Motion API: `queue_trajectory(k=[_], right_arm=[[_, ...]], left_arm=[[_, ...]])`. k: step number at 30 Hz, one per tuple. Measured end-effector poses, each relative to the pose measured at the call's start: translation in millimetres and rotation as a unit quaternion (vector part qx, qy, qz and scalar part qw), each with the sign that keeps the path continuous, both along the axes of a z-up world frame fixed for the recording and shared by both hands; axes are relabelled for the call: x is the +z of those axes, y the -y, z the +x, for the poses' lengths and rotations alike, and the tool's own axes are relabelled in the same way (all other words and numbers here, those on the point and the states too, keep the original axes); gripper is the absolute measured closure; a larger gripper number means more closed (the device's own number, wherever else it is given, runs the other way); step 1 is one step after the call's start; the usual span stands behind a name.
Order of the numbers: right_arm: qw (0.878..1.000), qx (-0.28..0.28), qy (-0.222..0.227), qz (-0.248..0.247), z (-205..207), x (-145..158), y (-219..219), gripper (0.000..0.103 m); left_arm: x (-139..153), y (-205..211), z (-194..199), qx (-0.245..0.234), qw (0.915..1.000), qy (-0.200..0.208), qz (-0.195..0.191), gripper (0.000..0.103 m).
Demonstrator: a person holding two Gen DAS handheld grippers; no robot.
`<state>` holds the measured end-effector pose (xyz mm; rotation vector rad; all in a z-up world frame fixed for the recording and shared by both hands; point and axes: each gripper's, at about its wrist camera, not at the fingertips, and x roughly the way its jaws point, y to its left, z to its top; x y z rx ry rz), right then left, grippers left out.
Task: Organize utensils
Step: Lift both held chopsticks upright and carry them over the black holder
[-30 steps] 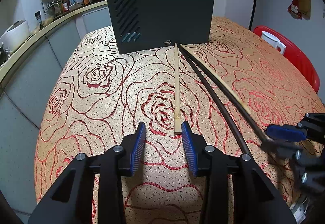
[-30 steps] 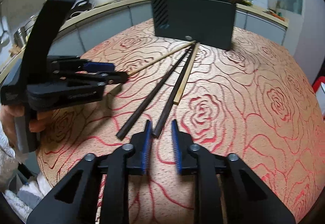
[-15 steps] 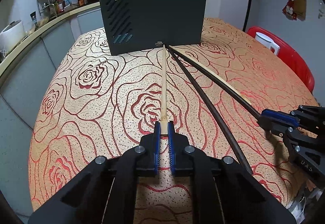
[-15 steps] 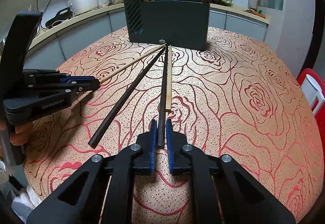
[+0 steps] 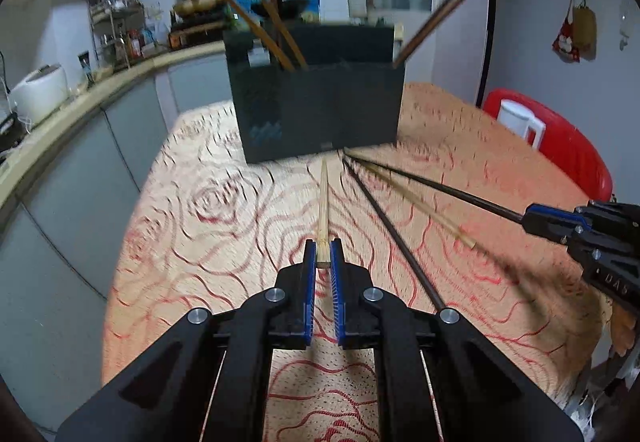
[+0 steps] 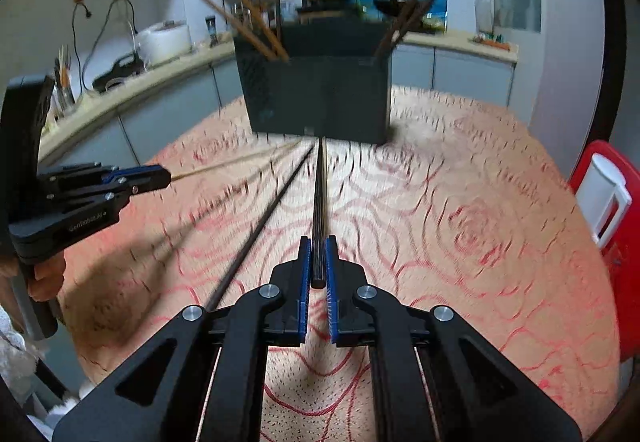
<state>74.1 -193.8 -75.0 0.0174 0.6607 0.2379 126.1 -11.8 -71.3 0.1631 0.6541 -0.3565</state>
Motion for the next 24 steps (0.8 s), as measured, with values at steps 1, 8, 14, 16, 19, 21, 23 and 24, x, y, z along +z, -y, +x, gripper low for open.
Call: queue_trajectory(k=[1, 8, 14, 16, 19, 21, 23, 24], right_arm=[[1.000, -0.001, 0.012, 0.003, -2, 10, 3, 0.095], [0.996, -0.003, 0.076, 0.035, -6, 64, 19, 0.095], [0.992, 0.002, 0.115, 0.054, 1, 98, 28, 0.095], [0.991, 0.004, 0.121, 0.059, 8, 106, 29, 0.095], [0.990, 0.010, 0.118, 0.071, 20, 113, 30, 0.095], [0.990, 0.015, 0.115, 0.077, 28, 118, 30, 0.095], [0.990, 0.018, 0.112, 0.079, 34, 121, 29, 0.095], [0.990, 0.019, 0.112, 0.079, 36, 123, 28, 0.095]], left_arm=[[6, -2, -2, 0.000, 1.0000, 0.009, -0.002, 0.096], [56, -13, -18, 0.007, 0.9965, 0.080, -0.024, 0.096], [88, -19, -17, 0.013, 0.9929, 0.114, -0.031, 0.096], [96, -19, -14, 0.015, 0.9924, 0.118, -0.030, 0.096], [104, -21, -8, 0.018, 0.9921, 0.120, -0.030, 0.096], [109, -21, -2, 0.018, 0.9924, 0.119, -0.028, 0.096], [113, -24, 2, 0.017, 0.9927, 0.116, -0.028, 0.096], [114, -23, 5, 0.017, 0.9929, 0.114, -0.027, 0.096]])
